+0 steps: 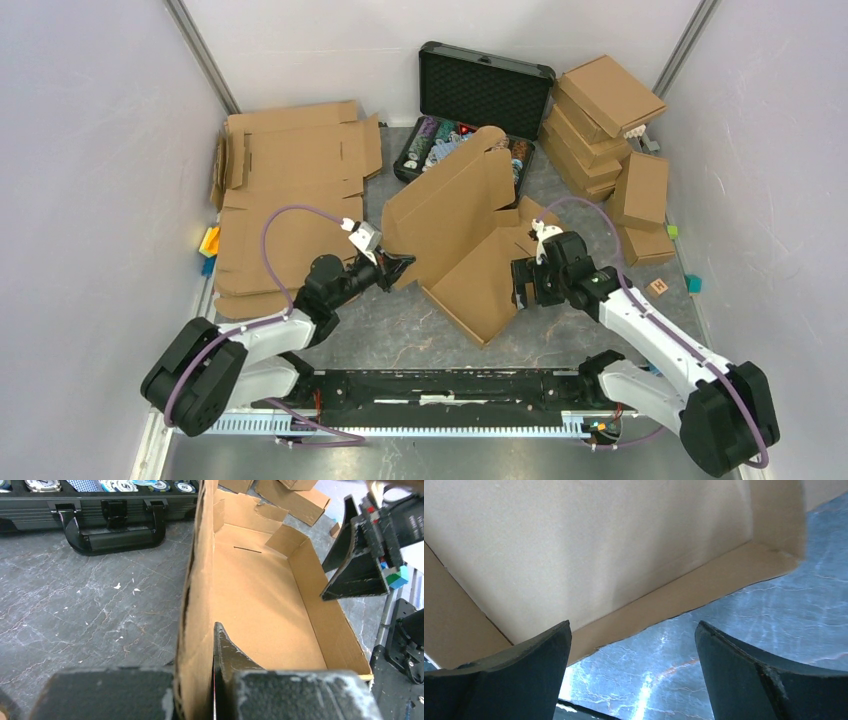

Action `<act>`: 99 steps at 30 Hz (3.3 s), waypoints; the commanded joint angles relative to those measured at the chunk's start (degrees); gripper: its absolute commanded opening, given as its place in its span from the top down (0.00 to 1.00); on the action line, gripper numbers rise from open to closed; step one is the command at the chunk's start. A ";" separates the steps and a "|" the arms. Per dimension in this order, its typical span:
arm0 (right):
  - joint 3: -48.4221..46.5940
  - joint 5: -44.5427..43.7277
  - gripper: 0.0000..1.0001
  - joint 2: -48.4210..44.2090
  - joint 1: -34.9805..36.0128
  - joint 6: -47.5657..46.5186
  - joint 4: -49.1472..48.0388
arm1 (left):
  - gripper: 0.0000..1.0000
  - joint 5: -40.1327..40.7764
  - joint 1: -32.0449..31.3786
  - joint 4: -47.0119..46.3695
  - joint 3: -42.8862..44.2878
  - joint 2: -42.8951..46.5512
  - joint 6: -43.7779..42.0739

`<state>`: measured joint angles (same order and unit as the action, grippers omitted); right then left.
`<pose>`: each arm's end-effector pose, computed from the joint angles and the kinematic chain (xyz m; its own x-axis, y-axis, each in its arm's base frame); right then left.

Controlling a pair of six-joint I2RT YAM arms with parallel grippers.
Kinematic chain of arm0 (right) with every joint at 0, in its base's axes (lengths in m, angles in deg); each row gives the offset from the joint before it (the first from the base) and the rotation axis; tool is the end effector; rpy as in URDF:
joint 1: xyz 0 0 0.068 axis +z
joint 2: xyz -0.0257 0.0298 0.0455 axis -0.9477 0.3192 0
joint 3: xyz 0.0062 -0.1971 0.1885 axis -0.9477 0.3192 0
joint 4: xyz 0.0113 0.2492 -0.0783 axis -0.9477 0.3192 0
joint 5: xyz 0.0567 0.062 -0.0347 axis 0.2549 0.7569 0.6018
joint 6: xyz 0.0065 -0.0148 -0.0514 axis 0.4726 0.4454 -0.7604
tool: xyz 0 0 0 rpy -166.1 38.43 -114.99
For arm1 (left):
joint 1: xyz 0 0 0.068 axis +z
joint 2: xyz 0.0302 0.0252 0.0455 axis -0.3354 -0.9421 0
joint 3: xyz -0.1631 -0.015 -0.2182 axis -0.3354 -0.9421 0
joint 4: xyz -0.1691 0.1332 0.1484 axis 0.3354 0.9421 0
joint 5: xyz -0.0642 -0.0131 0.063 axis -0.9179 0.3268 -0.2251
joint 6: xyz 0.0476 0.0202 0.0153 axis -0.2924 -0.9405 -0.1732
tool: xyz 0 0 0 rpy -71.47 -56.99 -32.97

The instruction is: Fold the paper box

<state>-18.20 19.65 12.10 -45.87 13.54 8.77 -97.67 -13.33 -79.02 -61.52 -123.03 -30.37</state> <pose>0.1686 0.0817 0.1938 -0.8495 -0.0489 -0.5253 -0.1832 0.9611 0.2068 0.1765 -0.1274 0.1881 -0.2335 -0.1381 -0.9625 0.7400 0.6169 -0.2681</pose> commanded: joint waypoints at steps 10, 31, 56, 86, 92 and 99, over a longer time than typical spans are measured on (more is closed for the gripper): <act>-12.16 -8.55 0.02 -1.76 -0.37 -8.24 -2.00 | 0.98 2.18 -0.30 4.98 1.19 3.17 -5.74; -19.63 3.27 0.07 29.04 -19.40 -22.68 -24.53 | 0.98 1.63 -0.30 7.49 1.99 6.09 -3.58; -13.76 3.01 1.00 17.36 -11.88 -22.65 -22.58 | 0.98 -2.52 -0.30 9.47 4.56 3.93 -2.83; -5.53 -9.33 1.00 12.99 -1.42 -20.81 -17.44 | 0.98 6.13 0.67 17.27 7.46 2.27 2.53; -5.99 -13.72 1.00 12.38 2.33 -20.94 -14.84 | 0.98 6.74 1.01 17.94 7.51 2.62 3.03; -8.30 -16.18 1.00 12.70 8.31 -21.90 -11.45 | 0.98 6.16 1.15 18.45 7.82 2.44 3.10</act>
<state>-24.58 1.05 25.24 -40.82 -9.85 -5.96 -90.42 -11.97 -61.95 -55.20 -120.52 -29.40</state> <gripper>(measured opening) 0.010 0.062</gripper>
